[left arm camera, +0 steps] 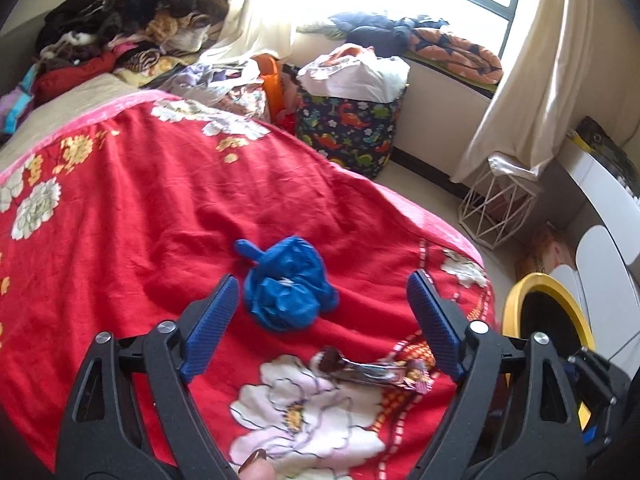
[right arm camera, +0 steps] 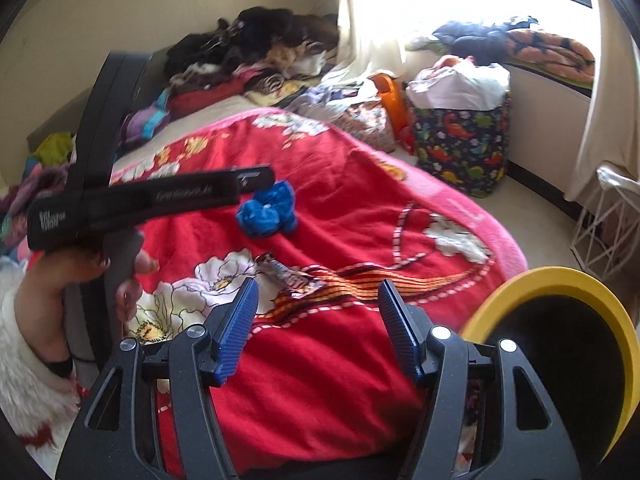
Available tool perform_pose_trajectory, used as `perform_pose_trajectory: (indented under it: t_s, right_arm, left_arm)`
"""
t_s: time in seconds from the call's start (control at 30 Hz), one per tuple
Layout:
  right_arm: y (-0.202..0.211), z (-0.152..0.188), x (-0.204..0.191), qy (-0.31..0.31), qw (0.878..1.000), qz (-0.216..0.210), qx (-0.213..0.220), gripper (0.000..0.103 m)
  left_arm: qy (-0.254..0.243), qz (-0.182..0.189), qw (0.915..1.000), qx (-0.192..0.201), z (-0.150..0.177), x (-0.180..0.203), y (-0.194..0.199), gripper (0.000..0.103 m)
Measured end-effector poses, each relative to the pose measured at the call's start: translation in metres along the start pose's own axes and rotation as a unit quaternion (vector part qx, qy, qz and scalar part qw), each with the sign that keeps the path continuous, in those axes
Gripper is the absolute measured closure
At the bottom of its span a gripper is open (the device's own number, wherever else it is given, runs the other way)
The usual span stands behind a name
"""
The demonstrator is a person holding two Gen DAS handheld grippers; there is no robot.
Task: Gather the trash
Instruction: 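Grasp the blue glove with the left gripper while the right grasps the chocolate bar wrapper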
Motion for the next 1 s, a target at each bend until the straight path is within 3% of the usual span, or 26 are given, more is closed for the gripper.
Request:
perform_pose_trajectory:
  t_s: [0.27, 0.43, 0.63, 0.73, 1.0]
  right_arm:
    - [-0.063, 0.002, -0.019, 0.036, 0.998, 0.002, -0.056, 0.052]
    - [-0.091, 0.008, -0.015, 0.025, 0.996, 0.004, -0.091, 0.072]
    - [-0.076, 0.009, -0.005, 0.000, 0.998, -0.015, -0.069, 0.078]
    - [-0.064, 0.013, 0.002, -0.024, 0.998, -0.023, -0.059, 0.078]
    - [-0.017, 0.021, 0.039, -0.089, 0.996, -0.013, -0.028, 0.078]
  left_arm:
    - [0.069, 0.025, 0.9964, -0.044, 0.002, -0.040, -0.030, 0.049]
    - [0.079, 0.031, 0.9943, -0.064, 0.007, -0.043, -0.045, 0.060]
    - [0.077, 0.032, 0.9940, -0.071, 0.015, -0.037, -0.050, 0.088]
    - [0.071, 0.037, 0.9947, -0.065, 0.014, -0.031, -0.046, 0.094]
    - [0.049, 0.062, 0.9959, -0.045, 0.013, -0.002, -0.026, 0.095]
Point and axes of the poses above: each gripper's, at about its wrist camera, not at the fingertips, and y roughly against the way its jaws point, x to its right, z to its underside, the point moved 3 cm from there along -y, roughly the way its jaws point, and after that the axes turned 1 degree about -x, right-handed, at the moved point
